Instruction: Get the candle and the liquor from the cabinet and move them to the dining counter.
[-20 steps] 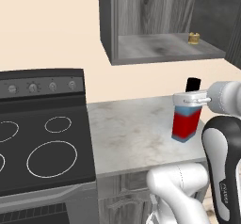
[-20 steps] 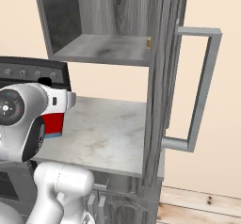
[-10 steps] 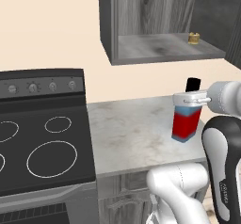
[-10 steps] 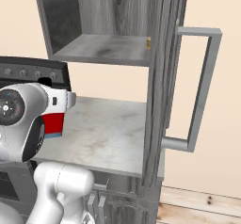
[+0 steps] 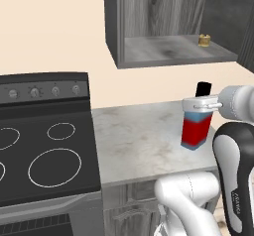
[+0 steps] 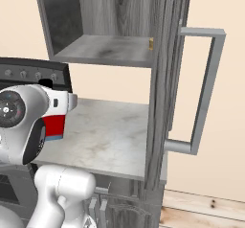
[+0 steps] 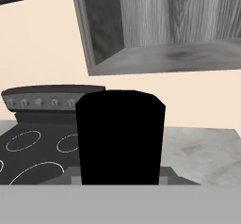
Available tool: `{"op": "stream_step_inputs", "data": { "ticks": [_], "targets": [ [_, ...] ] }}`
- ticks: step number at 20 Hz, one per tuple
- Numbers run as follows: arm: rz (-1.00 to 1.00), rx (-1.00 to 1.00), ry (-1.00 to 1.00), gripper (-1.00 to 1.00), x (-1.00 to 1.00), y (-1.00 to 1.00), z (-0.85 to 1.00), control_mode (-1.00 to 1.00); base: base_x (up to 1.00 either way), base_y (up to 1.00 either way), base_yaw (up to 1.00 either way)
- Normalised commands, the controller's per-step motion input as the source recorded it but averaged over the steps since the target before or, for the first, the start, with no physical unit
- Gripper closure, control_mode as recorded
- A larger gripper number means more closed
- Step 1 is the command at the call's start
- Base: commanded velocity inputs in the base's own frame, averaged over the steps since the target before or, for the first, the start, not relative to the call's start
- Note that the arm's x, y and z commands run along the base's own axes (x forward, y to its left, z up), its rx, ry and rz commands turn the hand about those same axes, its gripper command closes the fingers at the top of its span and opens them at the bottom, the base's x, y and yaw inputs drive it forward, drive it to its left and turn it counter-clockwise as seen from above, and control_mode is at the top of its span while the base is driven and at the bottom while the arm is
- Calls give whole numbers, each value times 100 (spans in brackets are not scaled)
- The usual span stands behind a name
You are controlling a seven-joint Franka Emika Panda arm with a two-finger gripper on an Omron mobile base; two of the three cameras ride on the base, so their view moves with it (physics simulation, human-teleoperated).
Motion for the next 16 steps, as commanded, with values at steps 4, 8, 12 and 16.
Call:
{"op": "stream_step_inputs", "data": {
  "ticks": [4,8,12,16],
  "targets": [
    [0,0,0,100,0,0,0,100,0,0,0],
    [0,0,0,100,0,0,0,100,0,0,0],
    [0,0,0,100,0,0,0,100,-52,5,0],
    [0,0,0,100,0,0,0,100,-81,11,0]
  ]
}}
